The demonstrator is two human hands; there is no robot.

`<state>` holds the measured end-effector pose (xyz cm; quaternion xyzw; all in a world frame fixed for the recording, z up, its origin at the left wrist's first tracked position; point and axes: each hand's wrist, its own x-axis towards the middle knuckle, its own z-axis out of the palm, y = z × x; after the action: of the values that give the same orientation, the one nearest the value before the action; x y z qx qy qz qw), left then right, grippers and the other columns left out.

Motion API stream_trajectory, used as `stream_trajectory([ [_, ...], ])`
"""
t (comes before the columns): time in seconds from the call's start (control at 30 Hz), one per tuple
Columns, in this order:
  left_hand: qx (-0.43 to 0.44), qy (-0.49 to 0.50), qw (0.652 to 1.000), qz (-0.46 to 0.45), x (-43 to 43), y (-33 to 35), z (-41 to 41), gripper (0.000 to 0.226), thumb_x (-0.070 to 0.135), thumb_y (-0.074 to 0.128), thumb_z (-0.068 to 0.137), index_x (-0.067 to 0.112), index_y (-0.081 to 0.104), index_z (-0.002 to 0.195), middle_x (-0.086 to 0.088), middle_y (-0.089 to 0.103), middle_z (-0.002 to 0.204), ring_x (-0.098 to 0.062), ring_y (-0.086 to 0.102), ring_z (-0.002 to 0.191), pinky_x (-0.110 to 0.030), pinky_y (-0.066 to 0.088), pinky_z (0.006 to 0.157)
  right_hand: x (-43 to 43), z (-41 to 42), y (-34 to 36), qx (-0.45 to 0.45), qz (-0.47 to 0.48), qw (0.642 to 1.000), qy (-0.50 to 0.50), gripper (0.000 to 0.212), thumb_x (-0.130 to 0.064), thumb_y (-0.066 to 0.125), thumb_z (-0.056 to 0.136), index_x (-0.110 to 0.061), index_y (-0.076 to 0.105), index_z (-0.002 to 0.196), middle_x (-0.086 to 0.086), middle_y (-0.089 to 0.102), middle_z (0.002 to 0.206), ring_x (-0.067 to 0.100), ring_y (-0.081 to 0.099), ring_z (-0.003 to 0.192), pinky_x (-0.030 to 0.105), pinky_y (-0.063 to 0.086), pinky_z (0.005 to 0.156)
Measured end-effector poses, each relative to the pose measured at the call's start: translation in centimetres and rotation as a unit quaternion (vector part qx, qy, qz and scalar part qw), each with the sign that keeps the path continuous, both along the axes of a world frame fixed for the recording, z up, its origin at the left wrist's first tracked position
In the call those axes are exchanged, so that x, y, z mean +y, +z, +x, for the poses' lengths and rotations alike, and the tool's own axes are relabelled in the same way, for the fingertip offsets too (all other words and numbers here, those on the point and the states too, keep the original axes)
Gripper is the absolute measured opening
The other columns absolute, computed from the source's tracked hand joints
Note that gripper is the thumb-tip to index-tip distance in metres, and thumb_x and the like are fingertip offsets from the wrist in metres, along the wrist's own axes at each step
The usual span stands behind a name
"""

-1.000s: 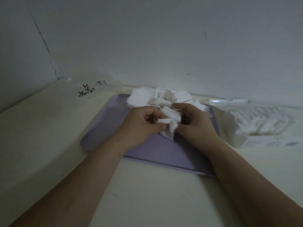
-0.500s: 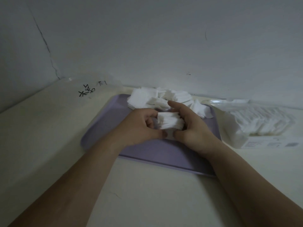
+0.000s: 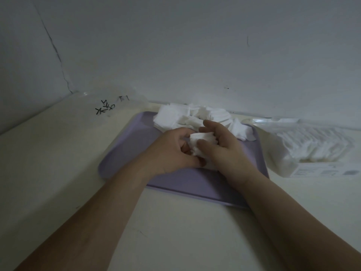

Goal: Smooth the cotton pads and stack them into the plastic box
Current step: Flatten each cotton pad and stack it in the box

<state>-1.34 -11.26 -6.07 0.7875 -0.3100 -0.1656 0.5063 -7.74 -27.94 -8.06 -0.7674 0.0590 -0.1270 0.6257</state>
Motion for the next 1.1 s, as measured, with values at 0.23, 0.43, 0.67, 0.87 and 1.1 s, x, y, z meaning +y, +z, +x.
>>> stream_trajectory([
  [0.23, -0.02, -0.009, 1.0, 0.001, -0.9, -0.3, -0.4, 0.054, 0.027, 0.085, 0.065, 0.023, 0.067, 0.115, 0.013, 0.072, 0.075, -0.002, 0.066, 0.069, -0.021, 0.05, 0.062, 0.5, 0.5, 0.0, -0.009, -0.079, 0.996, -0.04, 0.059, -0.035, 0.07, 0.091, -0.033, 0.051, 0.147, -0.01, 0.061, 0.138, 0.009, 0.06, 0.126, 0.04, 0.051, 0.11],
  [0.43, -0.068, 0.029, 0.997, 0.022, -0.7, -0.6, 0.0, 0.031, 0.023, 0.085, 0.08, 0.024, 0.069, 0.106, 0.017, 0.072, 0.074, 0.001, 0.064, 0.064, -0.025, 0.052, 0.062, 0.1, 0.6, 0.2, 0.003, 0.08, 0.997, -0.004, 0.056, -0.033, 0.065, 0.085, -0.029, 0.059, 0.14, -0.007, 0.066, 0.134, 0.012, 0.063, 0.123, 0.043, 0.05, 0.111],
  [0.67, -0.053, 0.078, 0.995, 0.026, -0.1, -0.2, 0.2, 0.012, 0.023, 0.084, 0.08, 0.02, 0.073, 0.083, 0.011, 0.062, 0.063, -0.003, 0.052, 0.058, -0.021, 0.04, 0.056, -0.9, 0.1, 0.3, 0.018, 0.178, 0.979, 0.1, 0.094, 0.002, 0.063, 0.051, -0.024, 0.052, 0.141, 0.003, 0.065, 0.136, 0.017, 0.066, 0.119, 0.027, 0.054, 0.092],
  [0.87, 0.032, 0.106, 0.993, -0.045, -0.2, 0.2, -0.3, 0.04, 0.037, 0.081, 0.072, 0.03, 0.075, 0.11, 0.011, 0.078, 0.102, -0.009, 0.074, 0.097, -0.035, 0.061, 0.091, -1.7, -0.1, 0.7, 0.007, 0.148, 0.988, 0.046, 0.067, 0.007, 0.07, 0.073, -0.007, 0.059, 0.137, 0.014, 0.075, 0.122, 0.031, 0.07, 0.116, 0.042, 0.057, 0.101],
  [1.1, 0.068, 0.072, 0.988, -0.119, -0.4, 0.3, -0.7, 0.027, 0.012, 0.08, 0.09, 0.014, 0.074, 0.116, -0.012, 0.077, 0.112, -0.024, 0.073, 0.105, -0.041, 0.062, 0.087, -1.5, -1.0, 3.0, 0.059, 0.229, 0.965, 0.108, 0.029, -0.003, 0.066, 0.096, 0.009, 0.067, 0.123, 0.026, 0.074, 0.119, 0.043, 0.072, 0.11, 0.044, 0.061, 0.093],
])
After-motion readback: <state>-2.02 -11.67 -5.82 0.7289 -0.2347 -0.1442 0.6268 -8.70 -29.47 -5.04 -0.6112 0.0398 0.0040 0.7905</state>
